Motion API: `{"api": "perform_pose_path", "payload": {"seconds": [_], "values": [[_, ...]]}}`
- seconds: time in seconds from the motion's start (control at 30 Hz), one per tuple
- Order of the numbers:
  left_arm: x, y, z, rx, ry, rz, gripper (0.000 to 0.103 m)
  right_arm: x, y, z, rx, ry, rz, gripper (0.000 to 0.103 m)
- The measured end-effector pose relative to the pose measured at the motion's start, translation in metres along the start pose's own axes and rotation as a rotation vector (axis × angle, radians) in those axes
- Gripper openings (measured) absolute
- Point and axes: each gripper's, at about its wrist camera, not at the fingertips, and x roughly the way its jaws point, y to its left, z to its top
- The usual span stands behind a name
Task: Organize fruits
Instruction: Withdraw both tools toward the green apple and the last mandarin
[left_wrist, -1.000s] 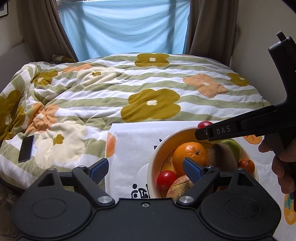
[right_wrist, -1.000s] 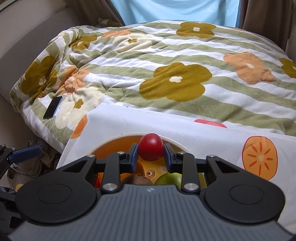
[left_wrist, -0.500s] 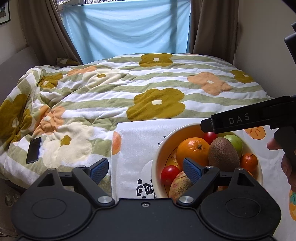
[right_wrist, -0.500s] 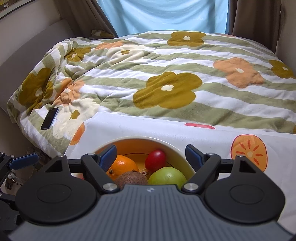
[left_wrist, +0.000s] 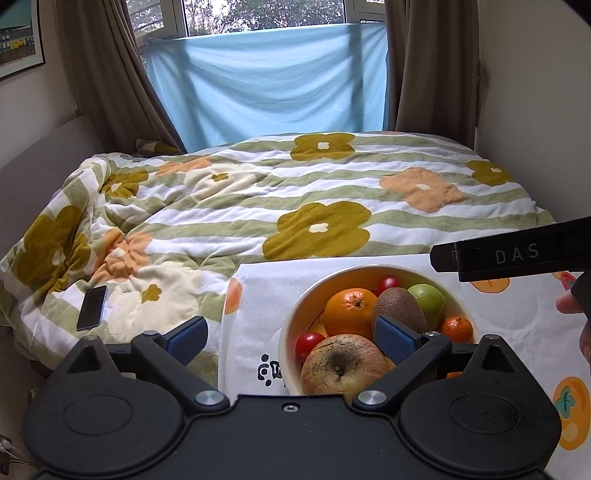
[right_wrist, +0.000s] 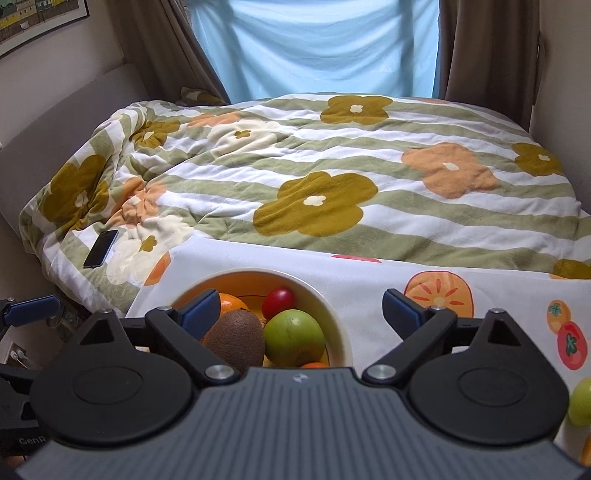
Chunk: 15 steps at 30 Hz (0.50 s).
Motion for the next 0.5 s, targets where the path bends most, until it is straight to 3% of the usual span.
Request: {"api": "perform_pose_path", "payload": {"seconds": [0.5], "values": [[-0.078, -0.070, -0.023, 0.012, -0.055, -0.004, 0.100, -0.117, -0.066, -0.051, 0.033, -0.079, -0.046, 0.103]]}}
